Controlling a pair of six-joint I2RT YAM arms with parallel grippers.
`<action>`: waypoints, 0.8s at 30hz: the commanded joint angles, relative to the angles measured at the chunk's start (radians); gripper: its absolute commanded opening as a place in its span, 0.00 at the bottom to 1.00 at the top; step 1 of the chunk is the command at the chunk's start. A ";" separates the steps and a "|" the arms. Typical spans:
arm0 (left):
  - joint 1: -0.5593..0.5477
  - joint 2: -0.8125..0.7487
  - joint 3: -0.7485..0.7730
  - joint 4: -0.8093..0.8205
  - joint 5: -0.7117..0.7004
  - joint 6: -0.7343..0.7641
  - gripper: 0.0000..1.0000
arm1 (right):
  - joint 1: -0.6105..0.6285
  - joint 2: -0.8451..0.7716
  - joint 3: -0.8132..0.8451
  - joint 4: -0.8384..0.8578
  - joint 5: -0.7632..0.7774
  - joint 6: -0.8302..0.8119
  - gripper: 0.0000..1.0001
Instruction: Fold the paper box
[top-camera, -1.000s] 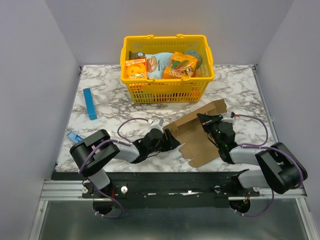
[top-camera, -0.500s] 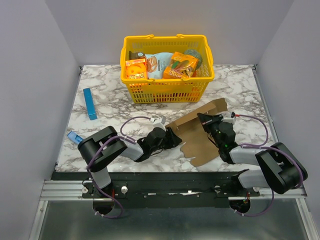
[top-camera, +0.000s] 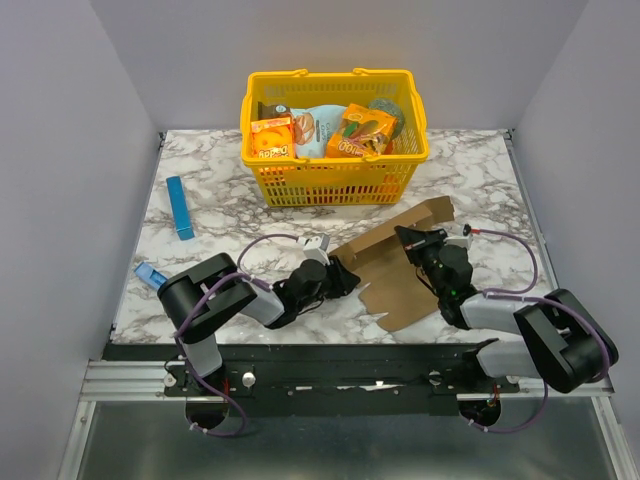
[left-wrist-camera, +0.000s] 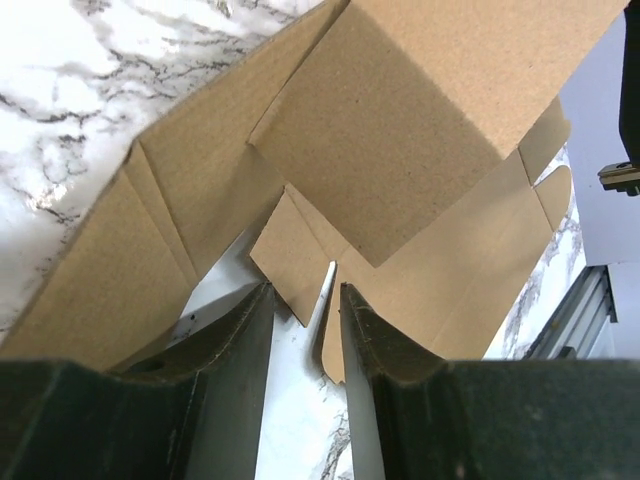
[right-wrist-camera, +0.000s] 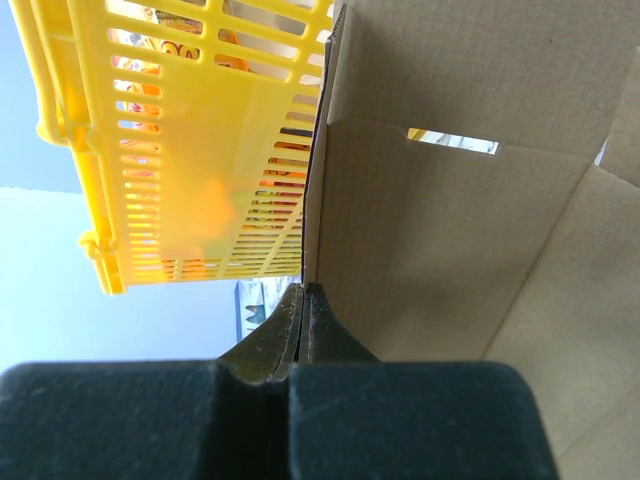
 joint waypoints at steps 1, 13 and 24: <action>-0.006 -0.009 -0.020 0.127 -0.048 0.083 0.40 | 0.007 -0.018 -0.019 -0.048 0.018 -0.034 0.01; 0.012 0.068 0.023 0.204 0.072 0.240 0.38 | 0.005 -0.067 -0.032 -0.108 0.049 -0.058 0.01; 0.064 0.126 0.064 0.269 0.225 0.335 0.36 | 0.007 -0.048 -0.029 -0.155 0.041 -0.072 0.01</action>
